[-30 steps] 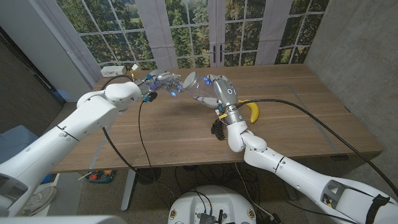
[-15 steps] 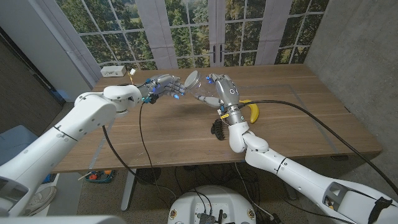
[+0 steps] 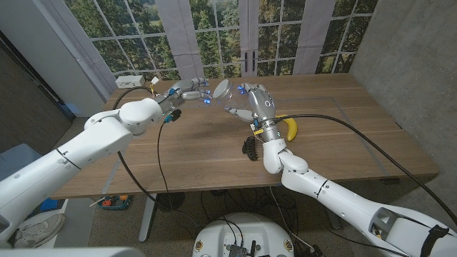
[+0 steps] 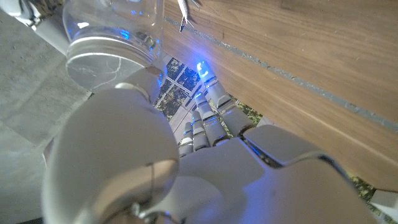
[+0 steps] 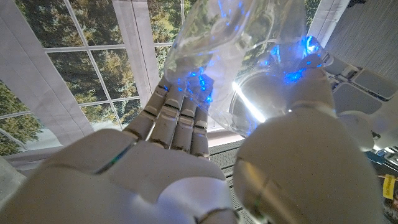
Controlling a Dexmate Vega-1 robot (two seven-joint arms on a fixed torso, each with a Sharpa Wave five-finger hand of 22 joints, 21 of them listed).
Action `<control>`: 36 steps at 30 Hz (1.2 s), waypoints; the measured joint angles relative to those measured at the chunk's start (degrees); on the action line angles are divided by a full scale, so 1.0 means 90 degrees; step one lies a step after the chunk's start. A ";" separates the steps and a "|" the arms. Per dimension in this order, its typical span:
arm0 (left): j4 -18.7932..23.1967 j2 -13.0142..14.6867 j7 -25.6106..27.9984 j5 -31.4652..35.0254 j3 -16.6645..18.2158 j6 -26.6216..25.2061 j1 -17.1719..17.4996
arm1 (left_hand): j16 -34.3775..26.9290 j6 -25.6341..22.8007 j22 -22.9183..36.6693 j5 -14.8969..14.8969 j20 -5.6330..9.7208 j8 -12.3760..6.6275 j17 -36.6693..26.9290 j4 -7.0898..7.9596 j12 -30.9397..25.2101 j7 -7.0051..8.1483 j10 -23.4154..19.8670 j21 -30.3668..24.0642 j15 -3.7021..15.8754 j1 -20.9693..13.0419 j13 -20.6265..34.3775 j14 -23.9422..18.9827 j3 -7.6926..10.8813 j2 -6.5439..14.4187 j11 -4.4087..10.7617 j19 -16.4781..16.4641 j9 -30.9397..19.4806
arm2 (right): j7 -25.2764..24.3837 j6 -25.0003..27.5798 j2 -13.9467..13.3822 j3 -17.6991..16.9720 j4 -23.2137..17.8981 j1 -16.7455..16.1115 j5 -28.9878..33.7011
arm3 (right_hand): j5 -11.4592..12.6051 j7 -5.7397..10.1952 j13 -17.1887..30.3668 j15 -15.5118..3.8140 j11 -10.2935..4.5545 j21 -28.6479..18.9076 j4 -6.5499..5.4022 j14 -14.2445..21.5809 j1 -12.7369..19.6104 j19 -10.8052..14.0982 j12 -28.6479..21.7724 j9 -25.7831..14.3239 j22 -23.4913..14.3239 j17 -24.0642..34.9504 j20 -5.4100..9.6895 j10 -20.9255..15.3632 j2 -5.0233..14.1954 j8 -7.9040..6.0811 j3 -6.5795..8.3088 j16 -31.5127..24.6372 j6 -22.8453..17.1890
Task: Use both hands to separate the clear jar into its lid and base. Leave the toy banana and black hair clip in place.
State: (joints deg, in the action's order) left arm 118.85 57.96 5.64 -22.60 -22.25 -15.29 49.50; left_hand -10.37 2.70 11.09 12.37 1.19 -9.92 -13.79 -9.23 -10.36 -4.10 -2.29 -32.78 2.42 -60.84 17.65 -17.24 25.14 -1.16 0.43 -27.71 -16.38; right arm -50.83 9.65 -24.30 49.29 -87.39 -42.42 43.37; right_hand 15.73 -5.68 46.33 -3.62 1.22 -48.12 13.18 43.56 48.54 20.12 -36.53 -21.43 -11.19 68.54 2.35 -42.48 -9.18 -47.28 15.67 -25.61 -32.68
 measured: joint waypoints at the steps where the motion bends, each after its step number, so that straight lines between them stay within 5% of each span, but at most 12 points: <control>1: 0.0011 0.0047 -0.0032 0.0273 -0.0041 0.0091 -0.0015 | 0.0000 0.0133 -0.0041 -0.0010 -0.0162 0.0000 0.0057 0.0008 0.0000 0.0113 0.0168 0.0088 -0.0012 0.0087 -0.0050 0.0213 -0.0105 0.0002 -0.0001 0.0168 0.0073 | -0.0005 0.0000 0.0011 0.0000 0.0025 0.0017 -0.0005 | 0.0000 0.0000 0.0000 0.0000 0.0000 0.0000 0.0000 0.0000 0.0000 0.0000 0.0001 -0.0002 0.0000 0.0000 0.0000 0.0000 0.0000 -0.0001 0.0000 0.0000 0.0000; 3: 0.0012 0.0119 -0.0085 0.0636 -0.0103 0.0231 -0.0035 | 0.0000 0.0312 -0.0096 -0.0035 -0.0363 -0.0033 0.0159 0.0014 -0.0010 0.0501 0.0397 0.0218 -0.0133 0.0184 -0.0135 0.0515 -0.0270 -0.0046 0.0026 0.0362 0.0199 | -0.0013 -0.0002 0.0026 0.0002 0.0068 0.0037 -0.0015 | -0.0001 0.0000 0.0000 0.0000 0.0000 -0.0024 0.0000 0.0000 0.0000 0.0000 0.0004 -0.0002 0.0000 0.0004 0.0000 0.0000 0.0000 -0.0002 0.0000 0.0000 0.0000; 6: -0.0043 0.0178 -0.0199 0.1170 -0.0146 0.0569 -0.0053 | 0.0000 0.0387 -0.0138 -0.0097 -0.0624 -0.0116 0.0292 0.0053 -0.0100 0.1466 0.0544 0.0378 -0.0224 0.0517 -0.0267 0.0716 -0.0544 -0.0223 0.0090 0.0278 0.0347 | -0.0018 -0.0011 0.0050 0.0021 0.0127 0.0069 -0.0023 | 0.0000 0.0000 0.0000 0.0000 0.0000 -0.0024 0.0000 0.0000 0.0000 0.0000 0.0005 -0.0003 0.0000 0.0007 0.0000 0.0000 0.0000 -0.0002 0.0000 0.0000 0.0000; 9: -0.0200 0.0198 -0.0391 0.1429 -0.0156 0.0946 -0.0095 | -0.0030 0.0241 -0.0140 -0.0176 -0.0889 -0.0200 0.0342 0.0163 -0.0173 0.1783 0.0535 0.0441 -0.0227 0.1037 -0.0355 0.0739 -0.0829 -0.0417 0.0161 0.0011 0.0414 | -0.0019 -0.0022 0.0068 0.0040 0.0170 0.0095 -0.0028 | 0.0024 0.0000 -0.0001 0.0000 0.0000 -0.0048 0.0000 0.0000 0.0000 0.0001 0.0030 -0.0002 0.0000 0.0008 0.0000 0.0000 0.0000 -0.0002 0.0000 0.0000 0.0000; 16: -0.0698 0.0070 -0.0505 0.1479 -0.0153 0.1143 -0.0204 | -0.0055 -0.0081 -0.0169 -0.0199 -0.1250 -0.0295 0.0345 0.0407 -0.0248 0.1826 0.0332 0.0584 -0.0372 0.1794 -0.0455 0.0744 -0.1167 -0.0596 0.0157 -0.0299 0.0462 | -0.0018 -0.0035 0.0076 0.0051 0.0190 0.0107 -0.0048 | 0.0024 0.0000 0.0014 0.0000 0.0000 -0.0073 0.0000 0.0000 0.0000 0.0001 0.0048 -0.0002 0.0000 0.0008 0.0000 0.0000 0.0000 -0.0002 0.0000 0.0001 0.0000; 17: -0.0794 0.0030 -0.1054 0.1438 -0.0146 0.1919 -0.0233 | -0.0055 -0.0099 -0.0170 -0.0199 -0.1260 -0.0296 0.0349 0.0392 -0.0248 0.1844 0.0322 0.0584 -0.0372 0.1810 -0.0460 0.0744 -0.1189 -0.0601 0.0168 -0.0289 0.0462 | -0.0017 -0.0035 0.0091 0.0084 0.0254 0.0150 -0.0051 | 0.0024 0.0000 0.0018 0.0000 0.0000 -0.0073 -0.0001 0.0000 0.0000 0.0001 0.0049 -0.0002 0.0000 0.0008 0.0000 0.0000 0.0000 -0.0002 0.0000 0.0001 0.0000; 18: -0.0853 0.0006 -0.1173 0.1395 -0.0141 0.2054 -0.0247 | -0.0055 -0.0149 -0.0170 -0.0199 -0.1255 -0.0296 0.0349 0.0387 -0.0266 0.1844 0.0294 0.0602 -0.0387 0.1808 -0.0477 0.0729 -0.1200 -0.0600 0.0196 -0.0294 0.0476 | -0.0014 -0.0035 0.0092 0.0092 0.0260 0.0158 -0.0053 | 0.0024 0.0000 0.0021 0.0000 0.0000 -0.0073 -0.0001 0.0000 0.0000 0.0001 0.0049 -0.0002 0.0000 0.0008 0.0000 0.0000 0.0000 -0.0002 0.0000 0.0001 0.0000; 25: -0.1205 -0.0175 -0.1512 0.1249 -0.0098 0.2438 -0.0353 | -0.0099 -0.0385 -0.0148 -0.0169 -0.0893 -0.0296 0.0378 -0.0009 -0.0310 0.1835 0.0140 0.0766 -0.0382 0.1148 -0.0579 0.0526 -0.0803 -0.0032 0.0168 -0.0653 0.0539 | 0.0032 -0.0035 0.0075 0.0114 0.0266 0.0192 -0.0060 | 0.0024 0.0000 0.0033 0.0000 0.0000 -0.0073 -0.0001 0.0000 0.0000 0.0001 0.0068 0.0000 0.0000 0.0007 0.0000 0.0000 0.0000 -0.0002 -0.0001 0.0019 0.0000; 30: -0.1419 -0.0250 -0.1884 0.1161 -0.0098 0.2658 -0.0526 | -0.0070 -0.0414 -0.0158 -0.0120 -0.0686 -0.0296 0.0378 -0.0151 -0.0278 0.1852 0.0176 0.0846 -0.0380 0.0685 -0.0607 0.0529 -0.0620 0.0042 0.0203 -0.0699 0.0549 | 0.0056 -0.0035 0.0065 0.0120 0.0266 0.0203 -0.0063 | 0.0023 0.0000 0.0033 0.0000 0.0000 -0.0122 0.0001 0.0000 0.0000 0.0002 0.0074 0.0001 0.0000 0.0007 0.0000 0.0000 0.0000 -0.0002 0.0001 0.0019 0.0000; 36: -0.1666 -0.0333 -0.2299 0.1013 -0.0176 0.2712 -0.0791 | 0.0003 -0.0601 -0.0167 -0.0151 -0.1319 -0.0296 0.0408 -0.0012 -0.0228 0.1843 0.0321 0.1180 -0.0529 0.0725 -0.0660 0.0865 -0.0744 -0.0121 0.0286 -0.0458 0.0549 | 0.0087 -0.0035 0.0055 0.0123 0.0265 0.0214 -0.0069 | 0.0019 0.0000 0.0033 0.0000 0.0000 -0.0122 0.0003 0.0001 0.0000 -0.0022 0.0079 0.0000 -0.0001 0.0006 0.0024 0.0000 0.0000 -0.0002 0.0003 0.0020 0.0000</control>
State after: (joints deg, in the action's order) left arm 103.86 54.97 -15.04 -13.49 -23.83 9.12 42.39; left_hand -10.35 -2.71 9.59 11.01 -10.68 -12.59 -10.12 -9.33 -12.41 12.49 0.60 -22.16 -2.35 -54.31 11.72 -9.46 18.44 -2.25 3.01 -31.83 -11.45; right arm -50.05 9.34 -23.81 50.40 -85.00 -40.49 42.75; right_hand 15.91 -5.69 46.62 -3.61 1.22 -49.21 13.21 43.56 48.54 19.92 -35.82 -21.44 -11.20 68.59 2.56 -42.48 -9.18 -47.29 15.69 -25.43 -32.68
